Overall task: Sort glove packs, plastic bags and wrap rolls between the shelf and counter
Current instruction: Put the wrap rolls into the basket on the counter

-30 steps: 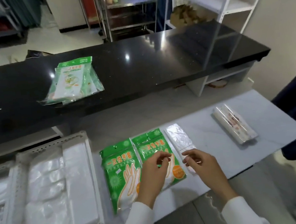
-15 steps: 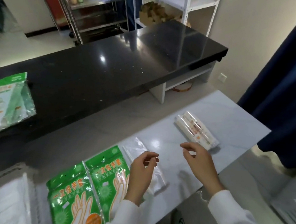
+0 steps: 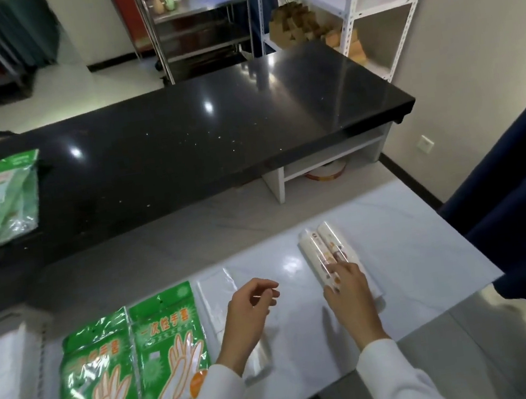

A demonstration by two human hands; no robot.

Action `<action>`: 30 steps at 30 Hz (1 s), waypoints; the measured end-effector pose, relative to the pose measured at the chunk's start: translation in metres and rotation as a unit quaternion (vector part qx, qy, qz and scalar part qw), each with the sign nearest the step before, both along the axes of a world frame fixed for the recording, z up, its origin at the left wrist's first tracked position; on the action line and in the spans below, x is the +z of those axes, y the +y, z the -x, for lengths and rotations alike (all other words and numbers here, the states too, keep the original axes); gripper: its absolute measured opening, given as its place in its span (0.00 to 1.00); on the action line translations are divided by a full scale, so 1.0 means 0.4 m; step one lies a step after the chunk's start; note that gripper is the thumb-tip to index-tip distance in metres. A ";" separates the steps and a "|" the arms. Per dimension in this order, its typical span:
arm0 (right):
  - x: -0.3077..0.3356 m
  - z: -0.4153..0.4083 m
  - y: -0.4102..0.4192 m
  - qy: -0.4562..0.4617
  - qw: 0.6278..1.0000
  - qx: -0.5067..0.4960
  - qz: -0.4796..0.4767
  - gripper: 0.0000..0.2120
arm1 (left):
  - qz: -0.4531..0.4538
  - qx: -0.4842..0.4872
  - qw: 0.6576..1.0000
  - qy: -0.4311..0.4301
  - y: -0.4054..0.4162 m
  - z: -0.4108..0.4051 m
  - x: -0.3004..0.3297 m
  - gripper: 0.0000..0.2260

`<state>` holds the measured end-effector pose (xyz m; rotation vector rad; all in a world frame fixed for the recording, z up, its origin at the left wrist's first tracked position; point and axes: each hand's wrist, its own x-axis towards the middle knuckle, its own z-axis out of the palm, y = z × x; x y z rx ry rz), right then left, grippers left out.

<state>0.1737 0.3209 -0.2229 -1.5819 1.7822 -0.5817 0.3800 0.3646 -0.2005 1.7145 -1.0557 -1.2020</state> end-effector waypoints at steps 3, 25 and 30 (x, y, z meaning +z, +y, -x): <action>-0.012 0.001 -0.024 0.018 1.000 0.003 0.012 0.12 | -0.011 0.018 1.000 0.001 -0.008 0.007 0.000 0.13; 0.044 -0.257 0.122 -0.208 0.974 0.090 0.009 0.22 | 0.020 0.132 0.991 0.003 0.213 -0.198 0.045 0.12; 0.058 -0.422 0.242 -0.209 0.964 0.159 0.031 0.22 | 0.038 0.178 0.982 0.044 0.323 -0.338 0.053 0.17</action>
